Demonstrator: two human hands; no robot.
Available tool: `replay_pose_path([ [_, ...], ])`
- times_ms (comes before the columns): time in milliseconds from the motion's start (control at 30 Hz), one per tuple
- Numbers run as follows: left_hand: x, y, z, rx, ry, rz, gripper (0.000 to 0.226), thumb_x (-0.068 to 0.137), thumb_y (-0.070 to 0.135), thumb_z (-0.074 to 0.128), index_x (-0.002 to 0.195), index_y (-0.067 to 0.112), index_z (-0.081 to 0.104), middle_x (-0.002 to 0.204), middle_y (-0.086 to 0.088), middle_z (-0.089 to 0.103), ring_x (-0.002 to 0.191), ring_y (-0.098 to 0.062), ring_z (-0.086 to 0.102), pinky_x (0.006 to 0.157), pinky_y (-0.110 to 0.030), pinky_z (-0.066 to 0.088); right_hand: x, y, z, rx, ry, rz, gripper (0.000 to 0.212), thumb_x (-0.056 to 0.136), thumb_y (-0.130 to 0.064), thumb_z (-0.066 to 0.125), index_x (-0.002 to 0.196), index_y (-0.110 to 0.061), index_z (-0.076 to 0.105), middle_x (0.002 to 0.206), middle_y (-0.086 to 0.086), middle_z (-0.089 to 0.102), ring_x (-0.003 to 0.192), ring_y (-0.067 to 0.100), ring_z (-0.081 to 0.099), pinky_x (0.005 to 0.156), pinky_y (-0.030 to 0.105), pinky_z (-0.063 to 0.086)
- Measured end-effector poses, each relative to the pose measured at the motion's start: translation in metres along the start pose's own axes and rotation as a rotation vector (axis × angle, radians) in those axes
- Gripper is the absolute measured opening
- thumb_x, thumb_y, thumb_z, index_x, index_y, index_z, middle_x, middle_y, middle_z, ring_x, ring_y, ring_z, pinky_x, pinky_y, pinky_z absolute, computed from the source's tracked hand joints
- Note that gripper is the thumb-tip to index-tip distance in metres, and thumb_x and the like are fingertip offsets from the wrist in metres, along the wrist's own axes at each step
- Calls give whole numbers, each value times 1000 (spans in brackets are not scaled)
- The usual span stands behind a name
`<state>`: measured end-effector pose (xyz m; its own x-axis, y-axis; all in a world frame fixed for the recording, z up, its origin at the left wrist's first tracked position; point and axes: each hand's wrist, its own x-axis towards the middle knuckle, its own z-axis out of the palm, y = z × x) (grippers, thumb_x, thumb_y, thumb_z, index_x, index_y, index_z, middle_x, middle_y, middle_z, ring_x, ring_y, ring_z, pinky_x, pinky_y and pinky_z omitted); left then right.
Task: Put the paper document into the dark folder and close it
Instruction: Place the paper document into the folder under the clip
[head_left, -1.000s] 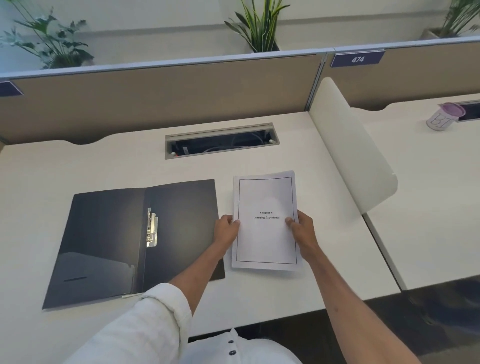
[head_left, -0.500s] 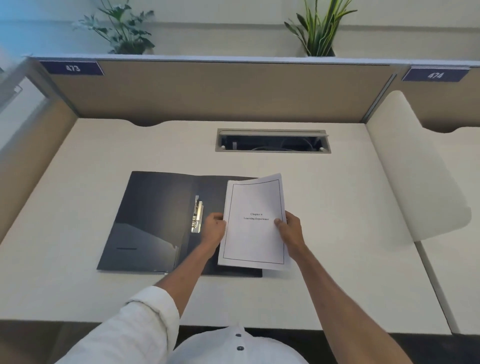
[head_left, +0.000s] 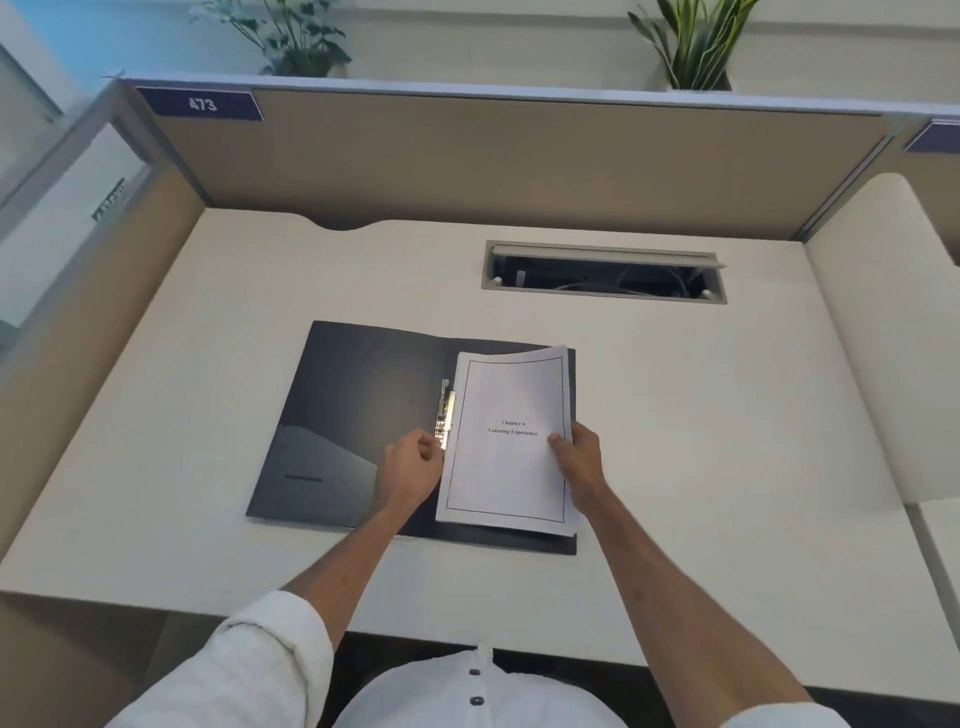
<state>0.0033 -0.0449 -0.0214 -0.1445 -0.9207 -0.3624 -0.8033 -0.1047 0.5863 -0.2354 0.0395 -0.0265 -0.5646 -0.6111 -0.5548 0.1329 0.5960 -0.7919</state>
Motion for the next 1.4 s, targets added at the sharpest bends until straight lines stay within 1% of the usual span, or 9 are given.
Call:
replay_pose_path([
  [167, 0, -9, -1, 23, 2, -1, 19, 106, 20, 65, 119, 12, 76, 104, -4, 82, 98, -25, 77, 94, -45, 67, 2, 0, 12, -9, 21, 5, 27, 104, 3, 52, 123, 9, 70, 112, 16, 72, 100, 29, 62, 96, 40, 54],
  [233, 0, -9, 0, 38, -8, -6, 18, 105, 20, 63, 117, 14, 76, 102, -4, 81, 98, -27, 76, 93, -44, 66, 1, -1, 15, -25, 35, 5, 31, 105, 1, 52, 130, 4, 70, 128, 19, 74, 115, 36, 69, 111, 50, 57],
  [333, -6, -7, 6, 36, 2, -9, 18, 103, 20, 63, 114, 15, 76, 99, -2, 80, 97, -27, 75, 91, -43, 65, 0, 0, 15, -74, 40, -19, 35, 105, -3, 52, 137, -1, 68, 135, 18, 73, 128, 40, 67, 115, 54, 53],
  [533, -18, -12, 17, 42, 43, 38, 16, 102, 17, 60, 113, 15, 72, 96, -3, 76, 94, -28, 72, 87, -43, 61, -1, -5, 16, -298, 20, -59, 40, 108, -14, 50, 146, -2, 56, 143, 17, 62, 113, 30, 56, 99, 34, 47],
  [700, -16, -17, 12, 30, 39, 92, 18, 105, 14, 59, 118, 13, 71, 105, -3, 75, 97, -25, 72, 91, -45, 63, 3, -18, 14, -562, 15, -101, 45, 106, -18, 57, 142, 8, 45, 142, 24, 56, 133, 43, 57, 107, 46, 49],
  [800, -21, -19, 15, 38, 44, 139, 24, 107, 12, 57, 126, 13, 71, 116, -3, 72, 99, -26, 71, 92, -46, 62, 0, -16, 13, -648, 104, -130, 42, 101, -9, 59, 136, 9, 46, 139, 24, 50, 131, 44, 51, 94, 44, 46],
  [933, -35, -26, 24, 41, 70, 195, 30, 109, 12, 56, 135, 11, 69, 116, -4, 64, 95, -26, 68, 88, -45, 61, -6, -6, 11, -650, 144, -120, 39, 98, -6, 59, 132, 8, 48, 138, 23, 47, 127, 45, 50, 91, 45, 47],
  [1100, -51, -33, 35, 55, 41, 204, 46, 110, 17, 59, 155, 9, 58, 130, -6, 59, 119, -25, 60, 104, -44, 59, -8, -8, 14, -652, 126, -134, 41, 100, -8, 56, 139, 3, 48, 142, 19, 45, 133, 41, 48, 98, 46, 50],
  [1400, -54, -32, 35, 29, 25, 167, 43, 110, 13, 57, 153, 12, 61, 127, -8, 60, 120, -27, 60, 108, -47, 58, -3, -8, 13, -649, 147, -109, 30, 102, -5, 53, 129, 8, 55, 140, 21, 48, 129, 42, 54, 100, 46, 50],
])
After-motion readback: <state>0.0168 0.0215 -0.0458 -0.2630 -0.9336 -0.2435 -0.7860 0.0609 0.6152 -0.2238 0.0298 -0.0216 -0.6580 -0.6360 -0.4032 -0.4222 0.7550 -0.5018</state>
